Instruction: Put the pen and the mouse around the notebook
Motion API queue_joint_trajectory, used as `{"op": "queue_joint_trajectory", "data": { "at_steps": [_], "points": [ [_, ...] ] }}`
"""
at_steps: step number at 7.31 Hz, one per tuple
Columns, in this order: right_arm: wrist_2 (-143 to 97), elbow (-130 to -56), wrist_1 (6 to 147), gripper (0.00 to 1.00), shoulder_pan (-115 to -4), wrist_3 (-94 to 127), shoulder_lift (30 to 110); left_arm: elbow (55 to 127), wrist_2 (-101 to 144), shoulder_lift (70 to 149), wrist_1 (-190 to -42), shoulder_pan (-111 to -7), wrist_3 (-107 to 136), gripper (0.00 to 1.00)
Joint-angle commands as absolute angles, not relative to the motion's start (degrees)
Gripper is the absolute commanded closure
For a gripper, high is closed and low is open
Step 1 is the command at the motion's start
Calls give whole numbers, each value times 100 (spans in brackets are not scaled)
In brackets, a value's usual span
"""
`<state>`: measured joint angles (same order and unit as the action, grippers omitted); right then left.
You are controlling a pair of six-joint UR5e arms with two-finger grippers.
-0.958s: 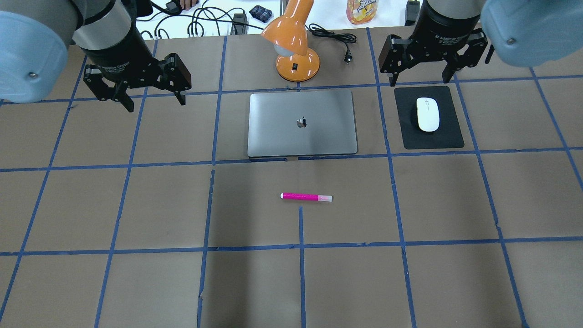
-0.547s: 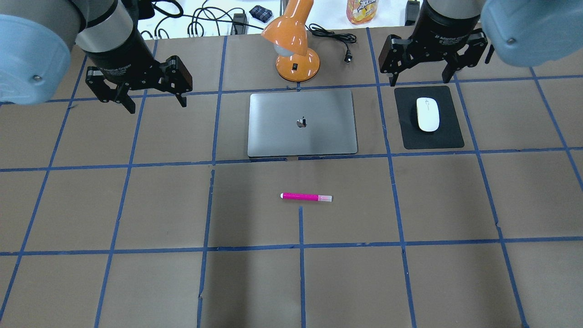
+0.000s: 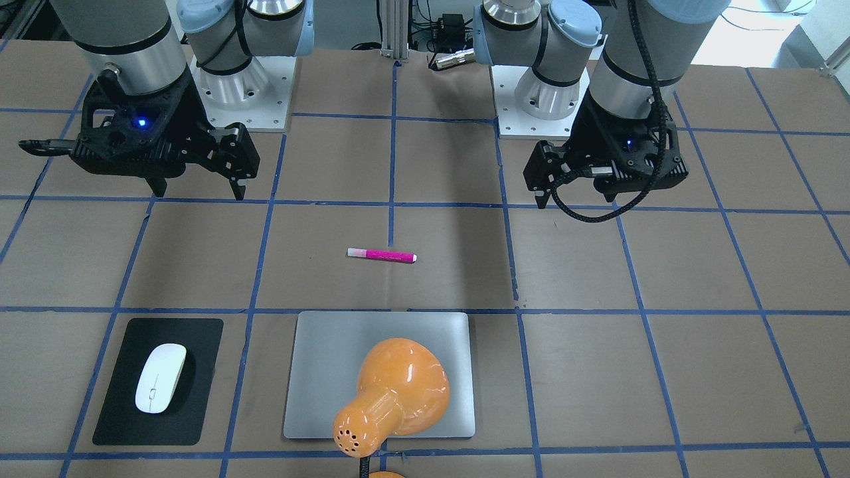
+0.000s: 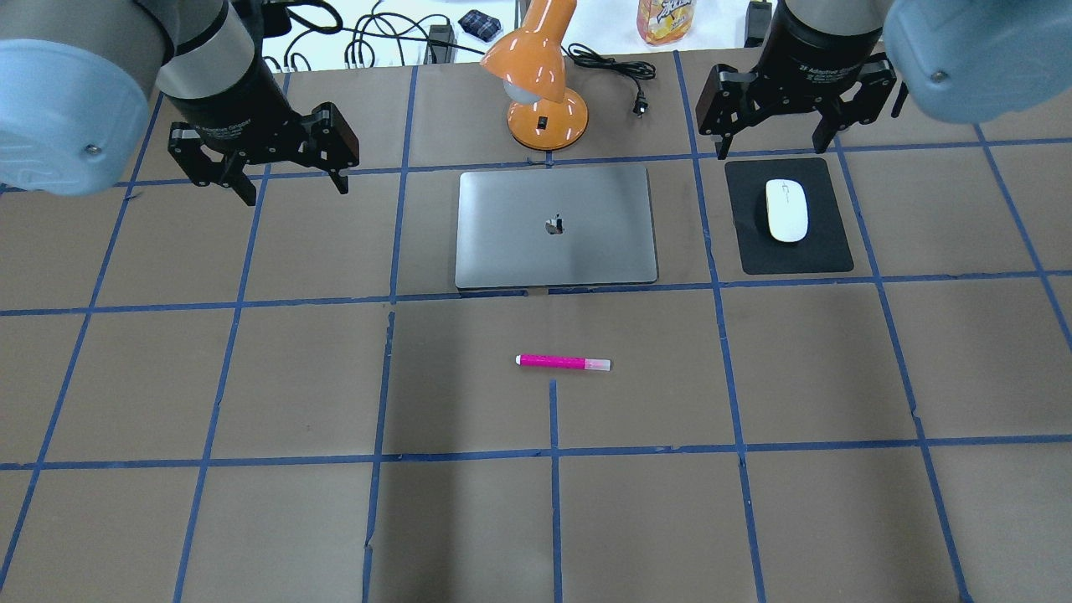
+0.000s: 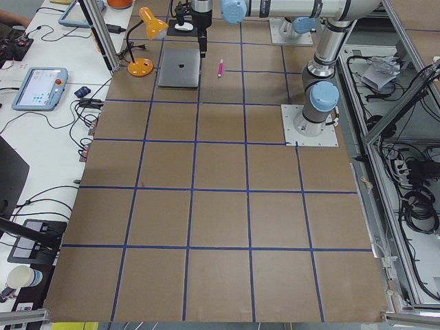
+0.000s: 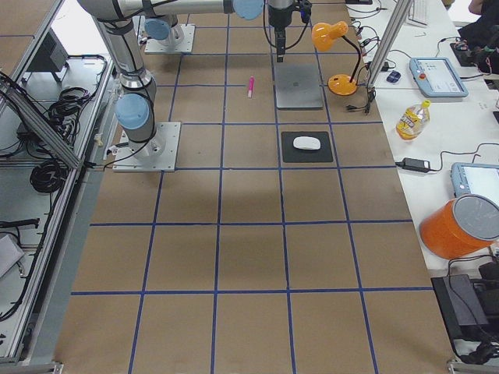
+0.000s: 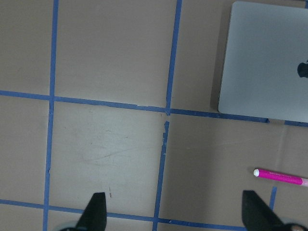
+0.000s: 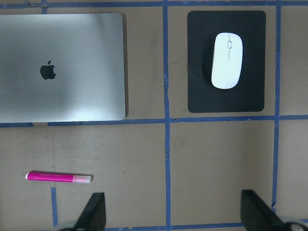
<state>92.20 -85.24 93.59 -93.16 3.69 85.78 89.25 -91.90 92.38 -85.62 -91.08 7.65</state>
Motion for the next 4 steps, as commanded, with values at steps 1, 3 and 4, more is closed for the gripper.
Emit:
{"op": "queue_joint_trajectory", "data": {
  "at_steps": [1,3,4],
  "points": [
    [9220,-8525,9360,0,-9316,369,8578,8921,-9193,9210,-8604,-9123,765,0],
    [9220,-8525,9360,0,-9316,369,8578,8930,-9176,9212,-8604,-9132,817,0],
    [9220,-8525,9352,0,-9316,369,8578,8930,-9176,9167,-8604,-9132,800,0]
  ]
}}
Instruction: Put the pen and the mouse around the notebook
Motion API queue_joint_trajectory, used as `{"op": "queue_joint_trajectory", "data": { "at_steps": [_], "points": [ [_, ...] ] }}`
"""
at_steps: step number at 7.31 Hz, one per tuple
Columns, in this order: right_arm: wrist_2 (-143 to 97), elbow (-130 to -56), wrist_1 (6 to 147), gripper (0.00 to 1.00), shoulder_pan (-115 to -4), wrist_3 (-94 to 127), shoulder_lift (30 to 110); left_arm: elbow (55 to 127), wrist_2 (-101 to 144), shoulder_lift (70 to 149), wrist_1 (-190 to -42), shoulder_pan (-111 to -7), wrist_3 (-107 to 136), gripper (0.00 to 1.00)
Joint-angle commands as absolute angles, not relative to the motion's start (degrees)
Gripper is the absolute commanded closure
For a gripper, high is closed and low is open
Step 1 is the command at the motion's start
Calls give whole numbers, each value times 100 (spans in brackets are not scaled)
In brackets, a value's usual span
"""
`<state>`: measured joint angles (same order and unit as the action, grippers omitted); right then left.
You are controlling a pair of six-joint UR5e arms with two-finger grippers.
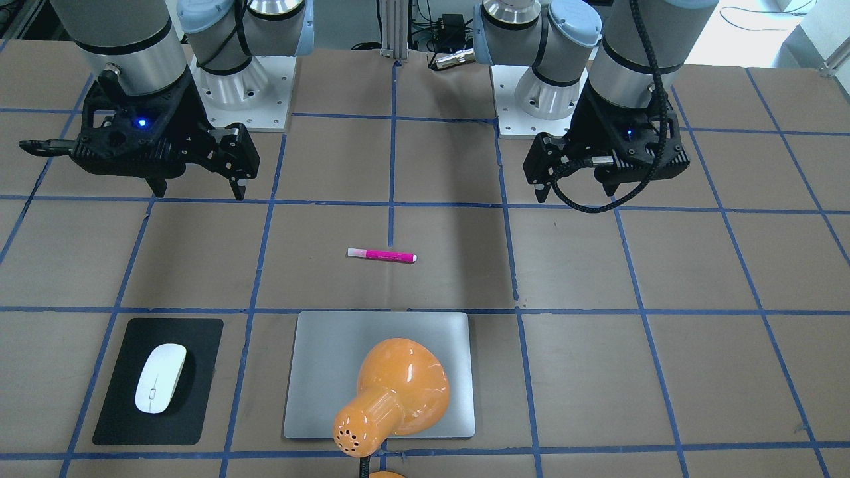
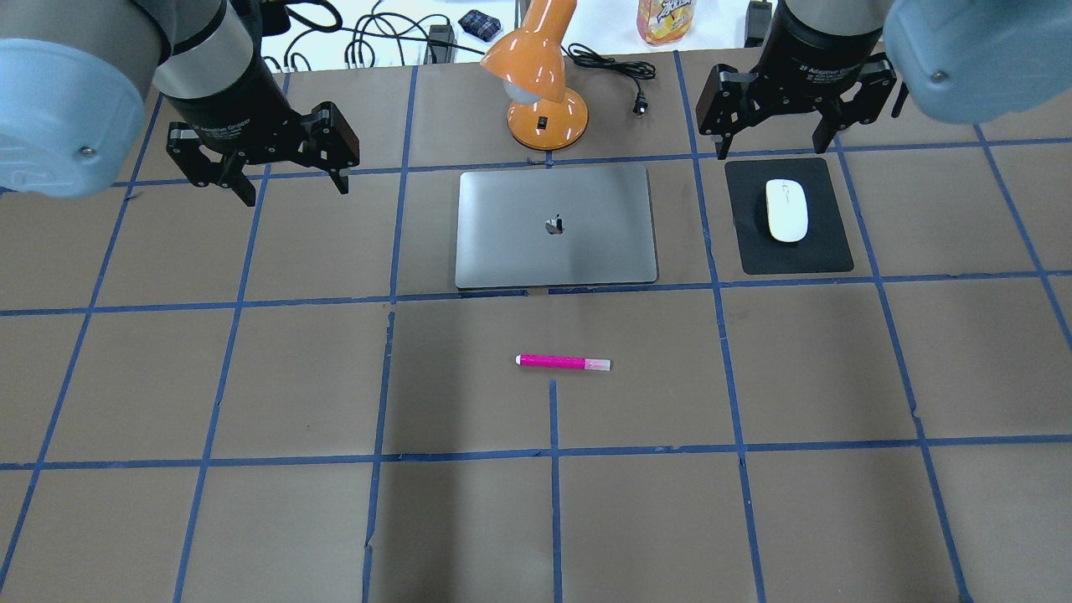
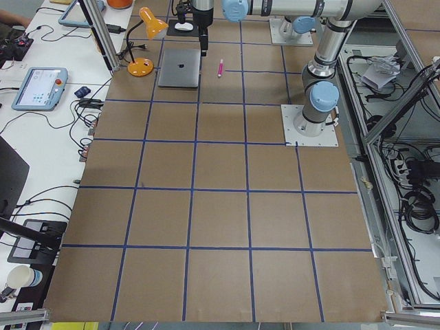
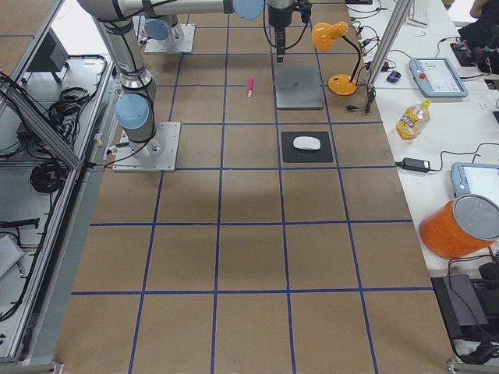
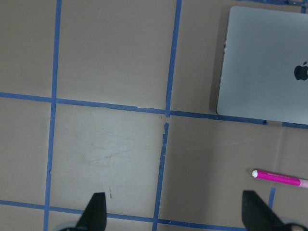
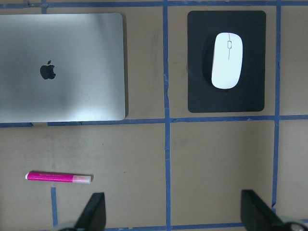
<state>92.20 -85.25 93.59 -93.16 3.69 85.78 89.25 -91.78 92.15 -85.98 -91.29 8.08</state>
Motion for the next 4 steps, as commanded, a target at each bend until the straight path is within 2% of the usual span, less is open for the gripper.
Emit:
{"op": "queue_joint_trajectory", "data": {
  "at_steps": [1,4],
  "points": [
    [9220,-8525,9352,0,-9316,369,8578,8912,-9167,9176,-8596,-9123,809,0],
    [9220,-8534,9352,0,-9316,369,8578,8921,-9202,9105,-8639,-9114,809,0]
  ]
}}
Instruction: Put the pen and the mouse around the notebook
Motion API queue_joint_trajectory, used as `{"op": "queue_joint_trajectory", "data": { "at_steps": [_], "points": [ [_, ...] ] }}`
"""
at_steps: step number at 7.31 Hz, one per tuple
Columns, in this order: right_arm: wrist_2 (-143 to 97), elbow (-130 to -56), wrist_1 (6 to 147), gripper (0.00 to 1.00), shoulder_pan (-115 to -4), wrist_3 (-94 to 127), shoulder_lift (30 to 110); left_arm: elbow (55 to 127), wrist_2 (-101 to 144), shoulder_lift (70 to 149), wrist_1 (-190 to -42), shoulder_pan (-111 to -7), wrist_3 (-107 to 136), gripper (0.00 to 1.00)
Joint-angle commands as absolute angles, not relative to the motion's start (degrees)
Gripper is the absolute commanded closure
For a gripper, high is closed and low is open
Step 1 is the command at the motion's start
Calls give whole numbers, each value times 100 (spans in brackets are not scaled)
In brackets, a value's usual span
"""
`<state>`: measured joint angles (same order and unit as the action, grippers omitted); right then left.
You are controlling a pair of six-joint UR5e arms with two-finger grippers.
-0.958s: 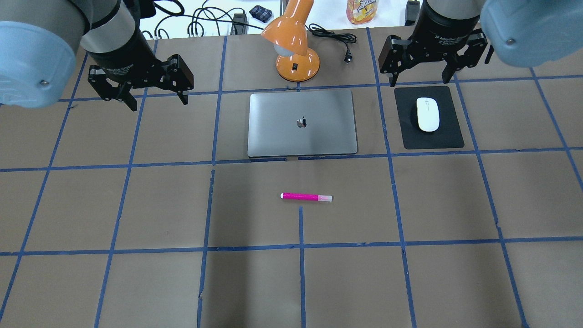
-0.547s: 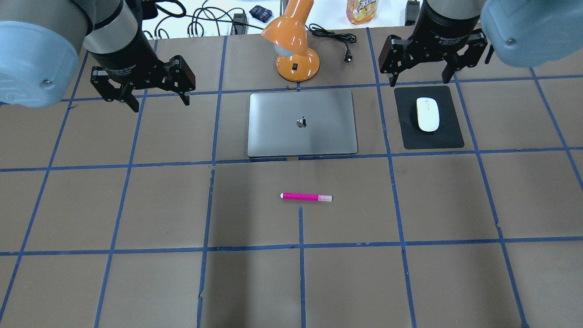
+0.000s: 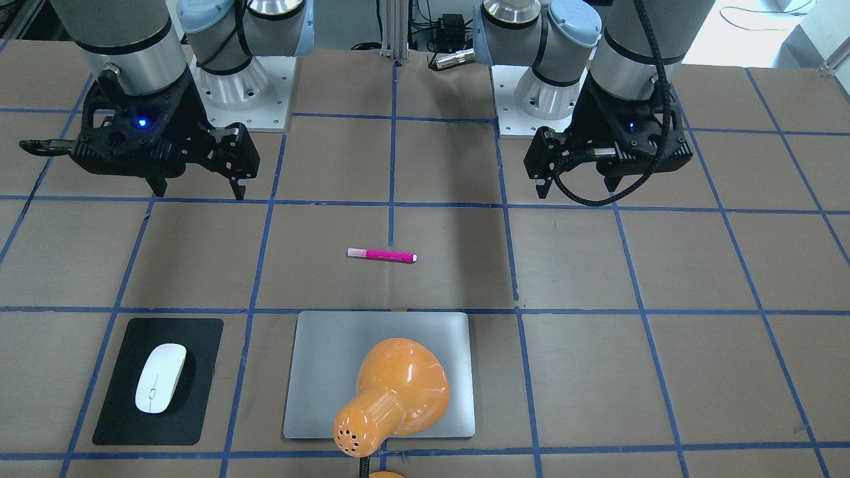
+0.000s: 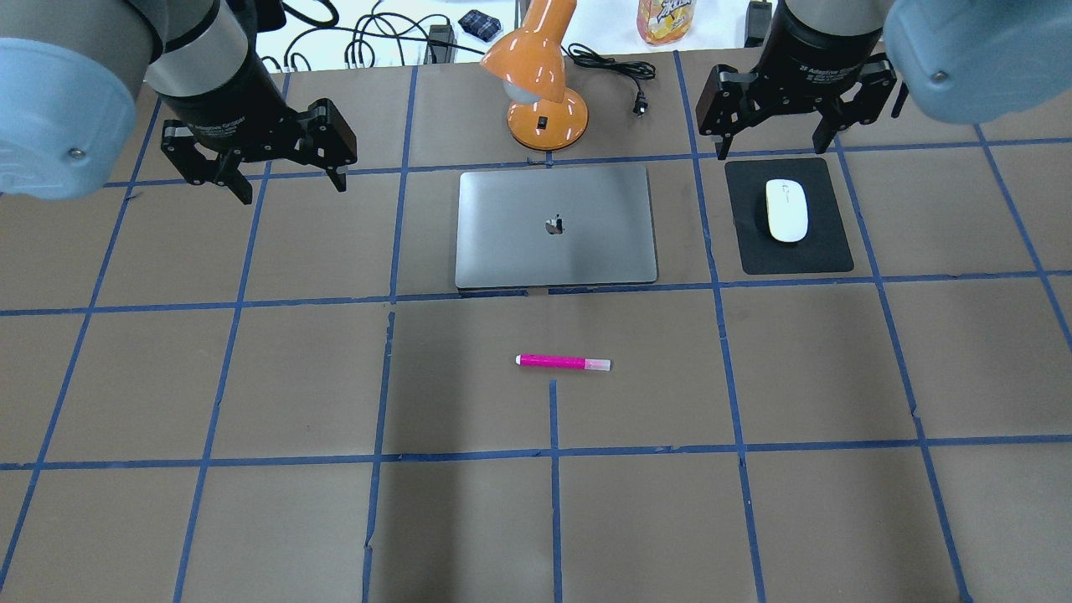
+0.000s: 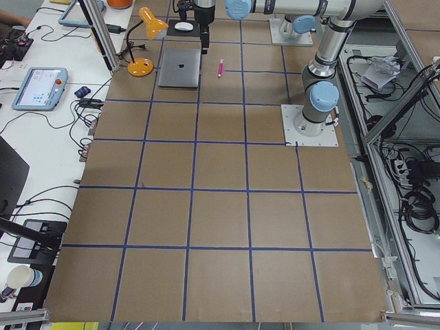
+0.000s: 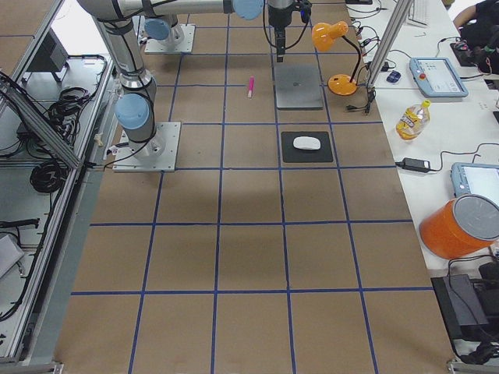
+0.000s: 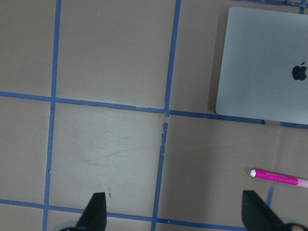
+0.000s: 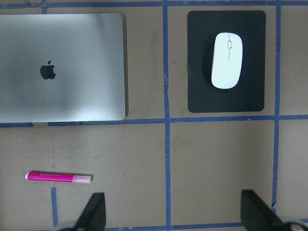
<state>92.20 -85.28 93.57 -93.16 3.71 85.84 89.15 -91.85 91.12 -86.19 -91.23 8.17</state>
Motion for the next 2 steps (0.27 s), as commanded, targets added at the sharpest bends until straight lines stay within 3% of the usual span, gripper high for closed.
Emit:
{"op": "queue_joint_trajectory", "data": {
  "at_steps": [1,2],
  "points": [
    [9220,-8534,9360,0,-9316,369,8587,8877,-9211,9114,-8727,-9106,809,0],
    [9220,-8534,9352,0,-9316,369,8587,8825,-9211,9132,-8797,-9105,809,0]
  ]
}}
